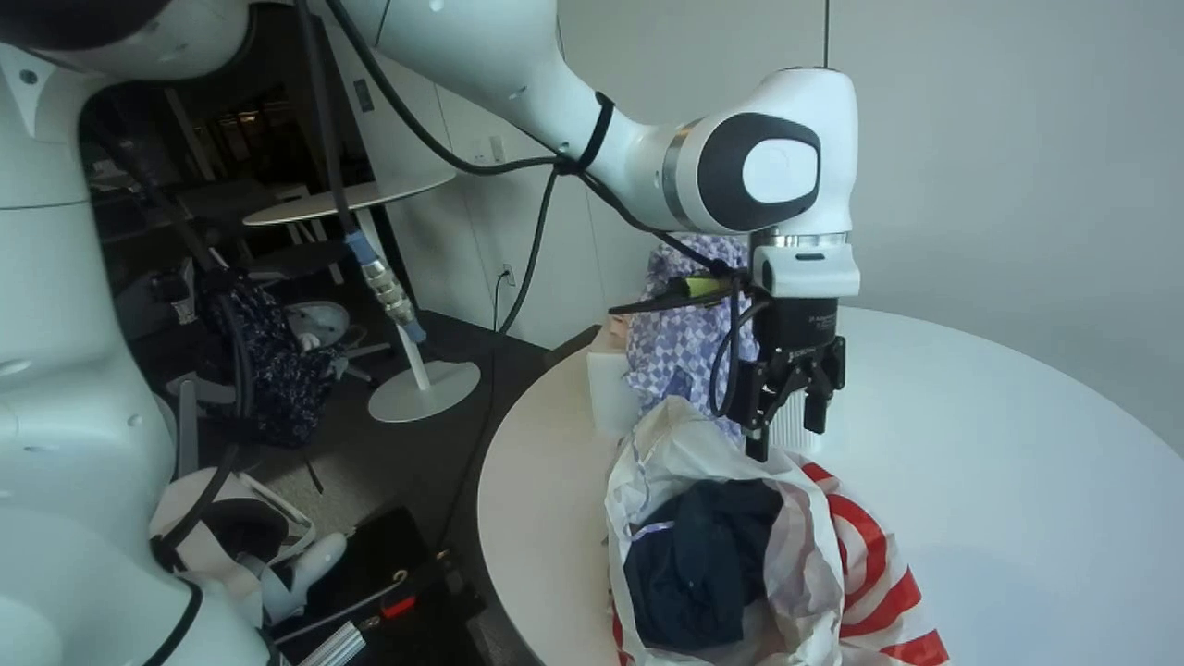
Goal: Put the peach, the purple and the blue shirts on the basket
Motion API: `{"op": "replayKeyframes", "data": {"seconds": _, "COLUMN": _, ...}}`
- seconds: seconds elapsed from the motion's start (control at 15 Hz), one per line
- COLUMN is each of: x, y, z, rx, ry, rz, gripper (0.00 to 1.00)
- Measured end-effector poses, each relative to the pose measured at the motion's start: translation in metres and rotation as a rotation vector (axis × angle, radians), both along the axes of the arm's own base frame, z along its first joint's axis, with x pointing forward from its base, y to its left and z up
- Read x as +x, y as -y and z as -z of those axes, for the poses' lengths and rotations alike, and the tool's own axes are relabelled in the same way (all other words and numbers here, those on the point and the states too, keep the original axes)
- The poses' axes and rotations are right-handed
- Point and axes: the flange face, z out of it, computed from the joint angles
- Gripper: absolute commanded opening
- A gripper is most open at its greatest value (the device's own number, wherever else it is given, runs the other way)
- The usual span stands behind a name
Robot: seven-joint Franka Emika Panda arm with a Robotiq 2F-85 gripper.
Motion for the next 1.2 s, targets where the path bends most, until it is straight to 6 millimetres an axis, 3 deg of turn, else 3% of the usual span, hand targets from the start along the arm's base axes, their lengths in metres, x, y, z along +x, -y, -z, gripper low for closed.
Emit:
{"op": "replayKeyframes", "data": {"seconds": 0.33, "x": -0.074, "y": 0.006, "z": 0.092, "rx": 0.046, "ry": 0.016, "rz": 0.073, "gripper": 1.00}}
{"op": "replayKeyframes", "data": {"seconds": 0.47, "x": -0.090, "y": 0.011, "z": 0.123, "rx": 0.029, "ry": 0.080, "rz": 0.129, "gripper": 1.00}}
{"op": "replayKeyframes", "data": {"seconds": 0.8, "x": -0.082, "y": 0.032, "z": 0.175, "rx": -0.025, "ry": 0.303, "rz": 0.259, "gripper": 1.00}}
{"op": "replayKeyframes", "data": {"seconds": 1.0, "x": -0.078, "y": 0.021, "z": 0.187, "rx": -0.022, "ry": 0.352, "rz": 0.283, "gripper": 1.00}}
{"op": "replayKeyframes", "data": {"seconds": 1.2, "x": -0.074, "y": 0.003, "z": 0.185, "rx": -0.017, "ry": 0.399, "rz": 0.273, "gripper": 1.00}}
